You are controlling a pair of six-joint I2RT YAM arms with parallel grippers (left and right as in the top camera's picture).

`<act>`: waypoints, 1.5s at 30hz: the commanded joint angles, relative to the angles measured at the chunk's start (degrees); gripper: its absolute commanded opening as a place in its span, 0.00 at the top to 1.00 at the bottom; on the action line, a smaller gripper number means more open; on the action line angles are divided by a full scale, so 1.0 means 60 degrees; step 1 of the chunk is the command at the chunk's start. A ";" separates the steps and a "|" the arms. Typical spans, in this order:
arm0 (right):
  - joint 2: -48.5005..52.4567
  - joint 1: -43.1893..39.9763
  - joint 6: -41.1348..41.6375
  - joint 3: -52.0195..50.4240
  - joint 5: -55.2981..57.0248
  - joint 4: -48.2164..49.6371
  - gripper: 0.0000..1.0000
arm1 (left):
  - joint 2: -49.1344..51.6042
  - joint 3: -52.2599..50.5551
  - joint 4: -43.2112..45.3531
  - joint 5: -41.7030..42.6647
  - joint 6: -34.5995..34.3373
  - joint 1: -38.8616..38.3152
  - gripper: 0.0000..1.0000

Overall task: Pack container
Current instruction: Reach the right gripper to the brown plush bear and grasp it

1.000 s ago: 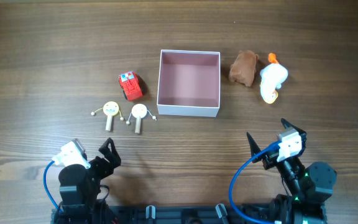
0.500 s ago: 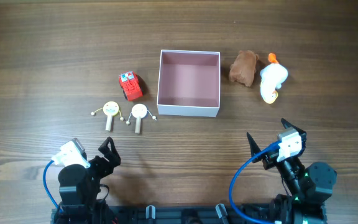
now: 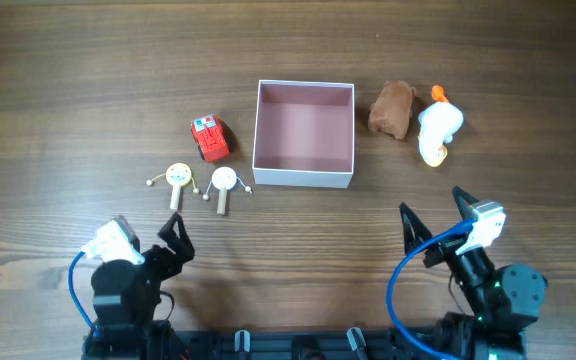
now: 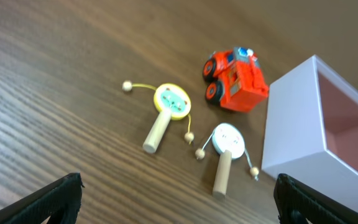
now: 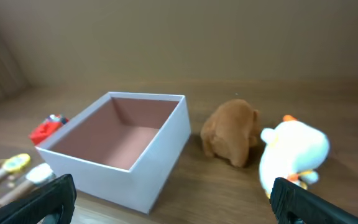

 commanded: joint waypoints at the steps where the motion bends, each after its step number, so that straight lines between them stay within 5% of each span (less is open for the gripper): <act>1: 0.1049 0.0025 0.0863 0.1228 -0.0266 -0.0084 0.00 | 0.1548 0.0911 0.0186 0.0328 0.0590 -0.0051 0.01; 10: 0.5843 0.0025 0.0732 0.4513 -0.0255 -0.1497 0.00 | 0.6313 0.4240 -0.0157 0.0670 0.1927 -0.0051 0.00; 22: 1.2480 0.0025 -0.1300 1.1107 0.0408 -0.7140 0.00 | 1.0284 0.8375 -0.1351 0.0681 0.2419 0.0022 0.00; 29: 1.3315 0.0149 0.0127 1.1701 -0.1308 -0.5391 0.00 | 1.0582 0.8378 -0.1264 0.0678 0.2419 0.0146 0.00; 39: 1.4513 0.2554 0.2014 1.1701 0.3089 -0.4444 0.01 | 1.0582 0.8378 -0.1268 0.0678 0.2419 0.0146 0.00; 45: 1.6036 0.2473 0.2692 1.1701 0.3242 -0.4069 0.00 | 1.0582 0.8378 -0.1268 0.0681 0.2415 0.0146 0.00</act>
